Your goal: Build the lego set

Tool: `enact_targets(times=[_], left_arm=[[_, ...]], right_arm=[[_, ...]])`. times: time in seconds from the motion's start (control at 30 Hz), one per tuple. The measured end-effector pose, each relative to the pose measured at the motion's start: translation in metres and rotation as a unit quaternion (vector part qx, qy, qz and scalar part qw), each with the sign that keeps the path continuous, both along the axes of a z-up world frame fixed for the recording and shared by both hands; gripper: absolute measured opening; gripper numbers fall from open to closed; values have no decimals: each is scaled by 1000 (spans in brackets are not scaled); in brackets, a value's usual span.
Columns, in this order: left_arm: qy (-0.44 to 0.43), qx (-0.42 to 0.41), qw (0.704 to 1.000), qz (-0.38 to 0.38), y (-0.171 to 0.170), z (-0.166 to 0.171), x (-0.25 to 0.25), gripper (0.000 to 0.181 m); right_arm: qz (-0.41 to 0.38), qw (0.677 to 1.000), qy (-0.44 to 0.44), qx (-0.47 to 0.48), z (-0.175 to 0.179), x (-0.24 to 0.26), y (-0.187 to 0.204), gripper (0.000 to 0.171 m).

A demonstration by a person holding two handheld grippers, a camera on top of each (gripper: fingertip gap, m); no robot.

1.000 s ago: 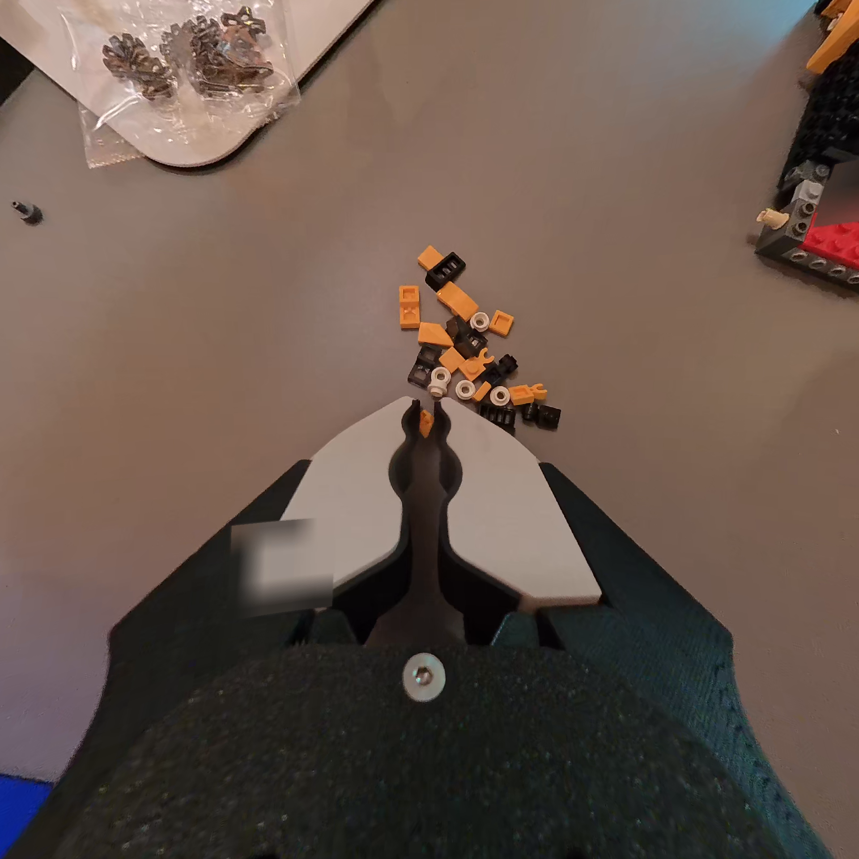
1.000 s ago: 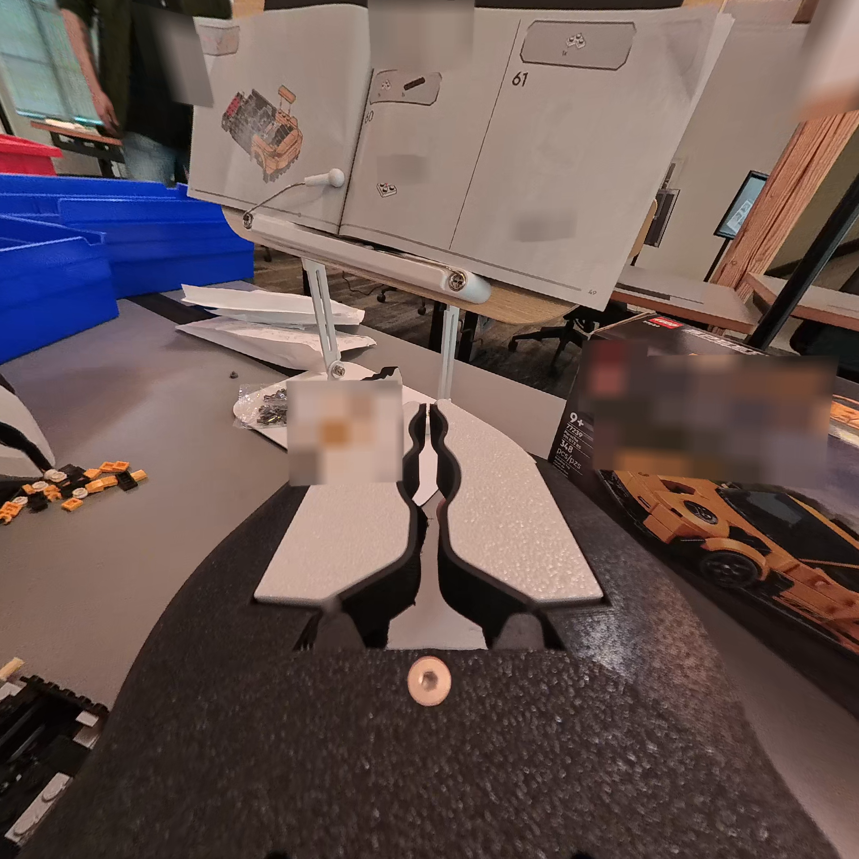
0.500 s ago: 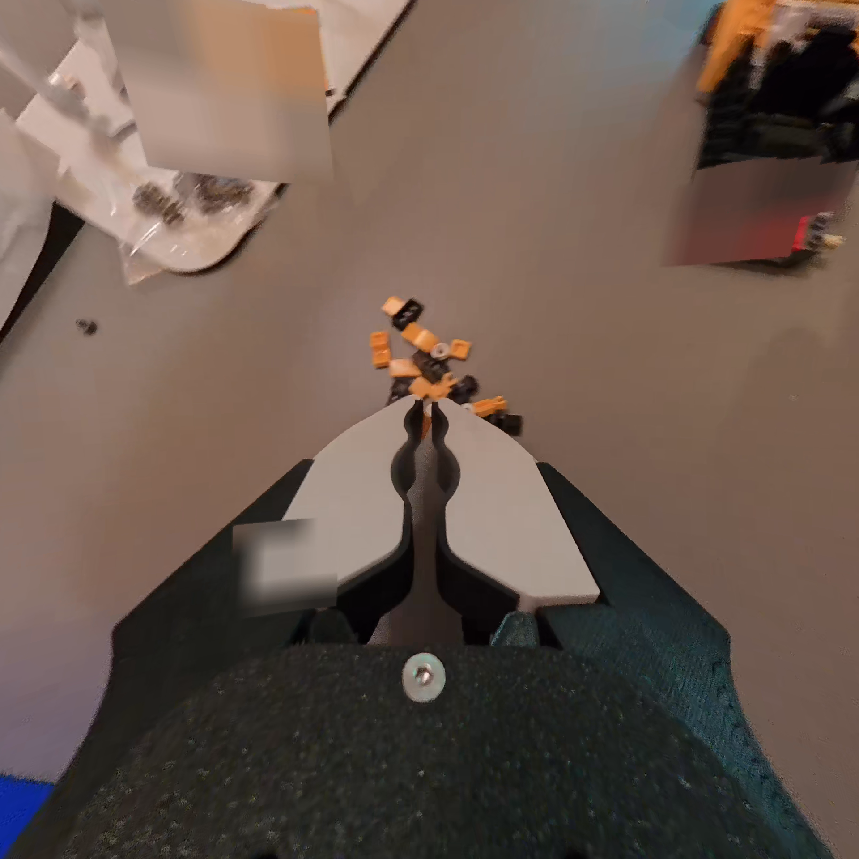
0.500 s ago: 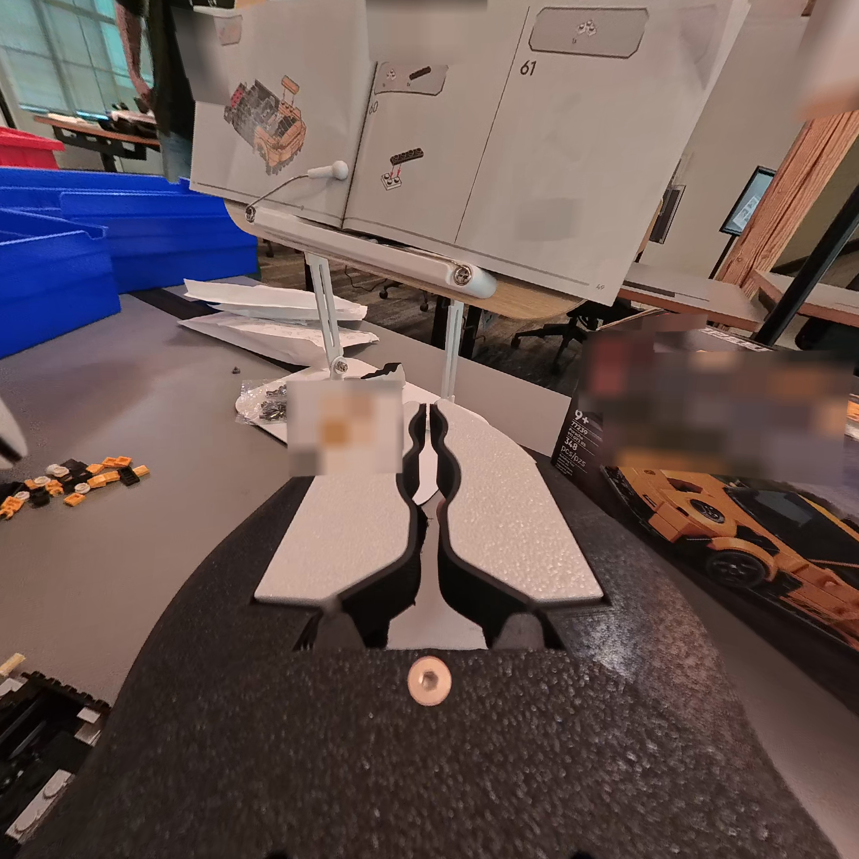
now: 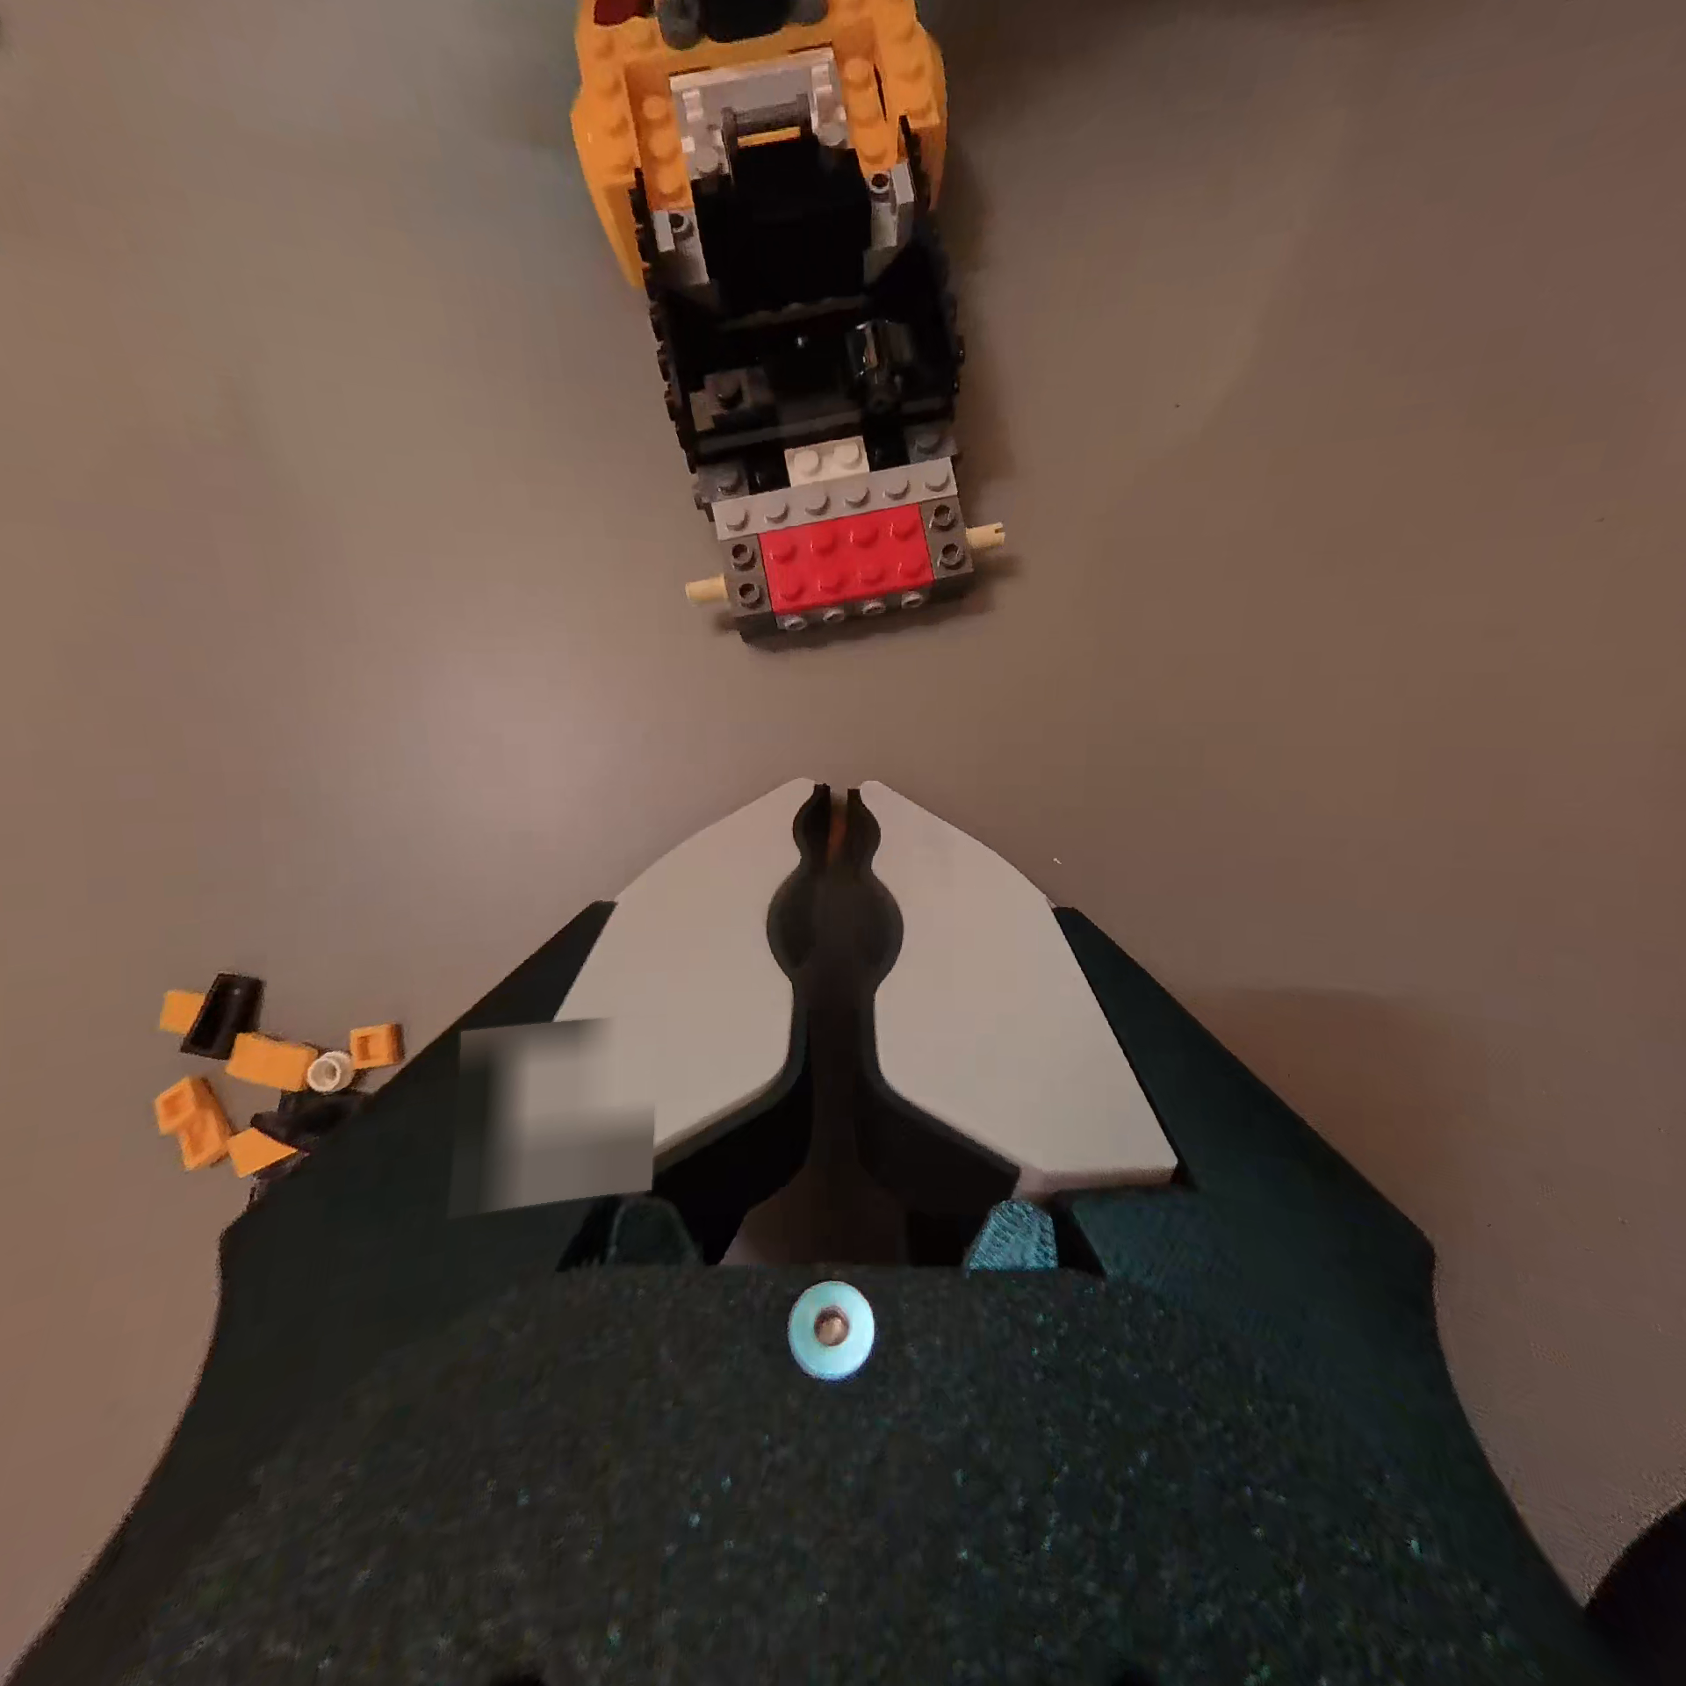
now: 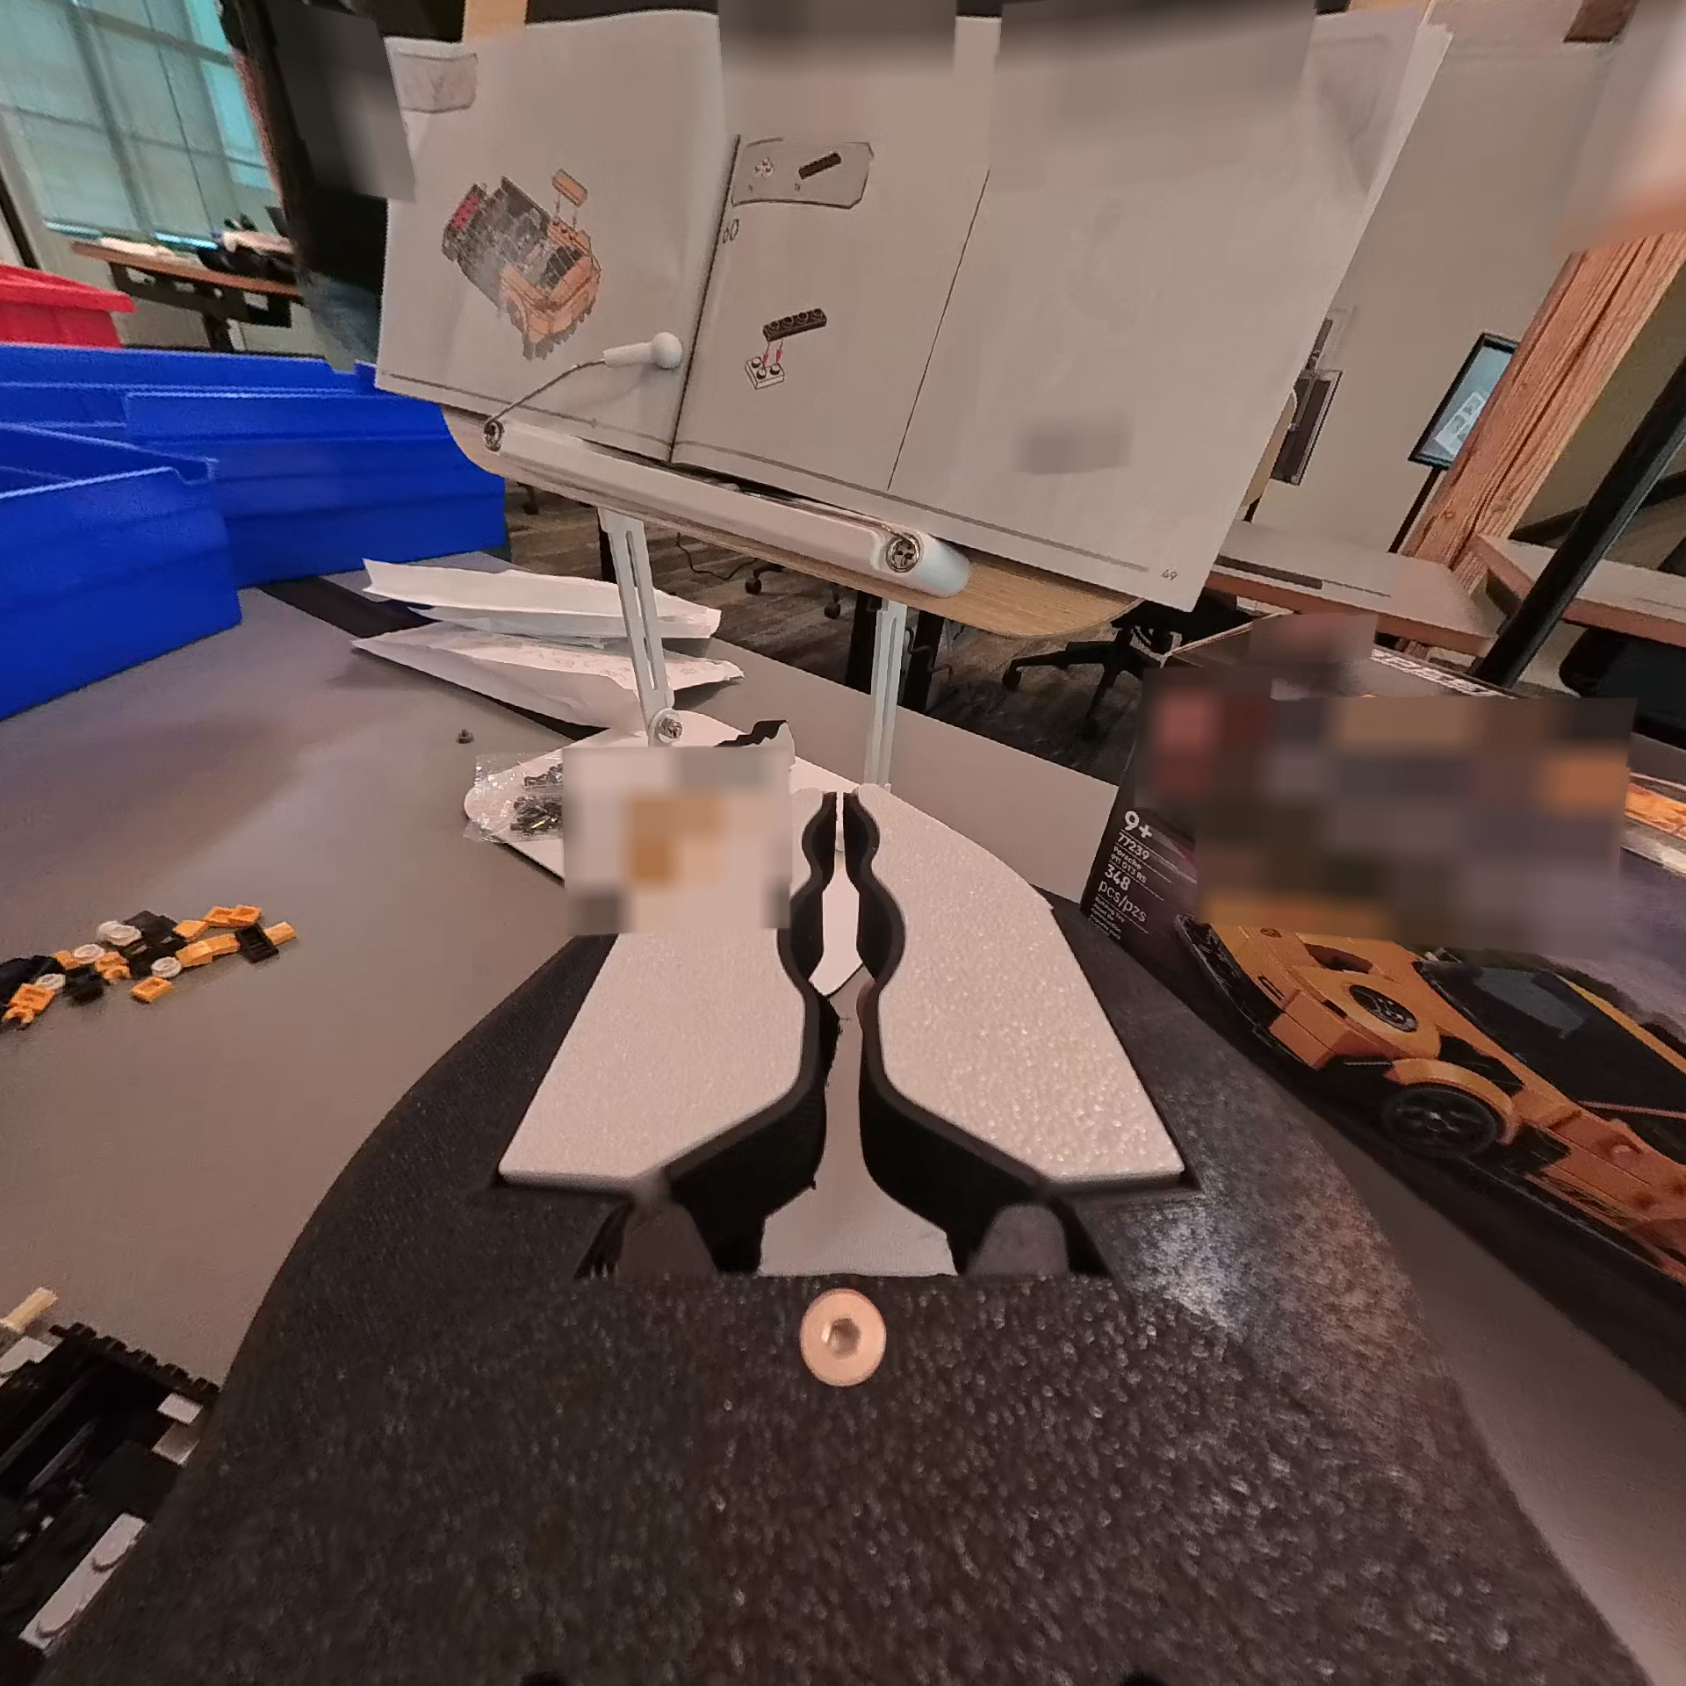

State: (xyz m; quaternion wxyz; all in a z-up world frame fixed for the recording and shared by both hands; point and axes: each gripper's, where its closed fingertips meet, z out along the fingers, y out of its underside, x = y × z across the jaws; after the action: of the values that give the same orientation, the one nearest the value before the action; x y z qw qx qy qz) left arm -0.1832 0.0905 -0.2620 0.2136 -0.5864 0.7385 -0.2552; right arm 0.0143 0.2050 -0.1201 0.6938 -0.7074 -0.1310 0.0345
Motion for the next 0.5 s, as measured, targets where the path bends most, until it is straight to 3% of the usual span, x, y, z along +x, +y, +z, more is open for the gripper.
enact_targets(times=[0.13,0.5], left_arm=[[-12,1,1000,0,1,2,2,12],[-61,-2,997,38,25,29,-12,15]], right_arm=[[1,1000,0,-1,0,0,0,2],[2,1000,-2,-3,-2,-1,0,2]])
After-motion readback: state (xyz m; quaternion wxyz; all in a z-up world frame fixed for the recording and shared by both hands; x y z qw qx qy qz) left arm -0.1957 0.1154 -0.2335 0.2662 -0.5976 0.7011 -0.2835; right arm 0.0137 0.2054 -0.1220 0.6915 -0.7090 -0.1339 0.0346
